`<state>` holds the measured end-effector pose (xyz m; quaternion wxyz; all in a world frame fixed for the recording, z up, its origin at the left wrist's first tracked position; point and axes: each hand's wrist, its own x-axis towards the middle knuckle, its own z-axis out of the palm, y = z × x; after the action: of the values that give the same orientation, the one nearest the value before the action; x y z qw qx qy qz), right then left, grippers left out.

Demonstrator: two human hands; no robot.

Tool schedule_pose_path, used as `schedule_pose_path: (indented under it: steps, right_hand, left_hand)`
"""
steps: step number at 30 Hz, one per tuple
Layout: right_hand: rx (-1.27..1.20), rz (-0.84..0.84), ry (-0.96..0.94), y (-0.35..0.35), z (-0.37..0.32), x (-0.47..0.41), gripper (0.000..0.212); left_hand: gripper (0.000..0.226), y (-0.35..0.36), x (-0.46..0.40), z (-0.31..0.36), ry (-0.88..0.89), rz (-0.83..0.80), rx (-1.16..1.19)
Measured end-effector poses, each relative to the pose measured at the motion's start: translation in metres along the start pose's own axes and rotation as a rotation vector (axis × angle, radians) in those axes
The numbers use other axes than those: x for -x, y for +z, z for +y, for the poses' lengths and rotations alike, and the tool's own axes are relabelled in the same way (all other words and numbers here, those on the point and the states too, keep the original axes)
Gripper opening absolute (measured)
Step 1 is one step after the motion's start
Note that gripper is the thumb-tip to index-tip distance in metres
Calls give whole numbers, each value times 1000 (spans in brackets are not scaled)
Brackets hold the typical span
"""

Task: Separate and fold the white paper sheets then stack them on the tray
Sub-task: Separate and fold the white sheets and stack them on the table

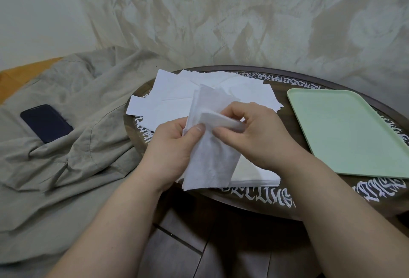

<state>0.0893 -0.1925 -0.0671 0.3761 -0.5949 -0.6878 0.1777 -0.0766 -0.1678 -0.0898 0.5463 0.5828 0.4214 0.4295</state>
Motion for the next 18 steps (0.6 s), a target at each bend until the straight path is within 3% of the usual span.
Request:
schedule_pose_path:
  steps: [4,7,10,14,18]
  right_hand:
    - [-236,-42,68,-3,0,0,14]
    - [-317,-51,95,-4,-3,3,16]
    - [-332,-92,105,-2,-2,4,18]
    - [-346,-171,136,-5,0,6,16]
    - [-498,-35,229,-11,6,4,15]
  left_hand:
    - [22,-2,-2,2,-112,-15,273]
    - [44,-3,-3,3,-198,-34,429]
    - [35,-2,-4,4,-200,-68,418]
    - [17,-2,-6,3,-194,59,365]
    - [19,-11,-9,3,-158,146,363]
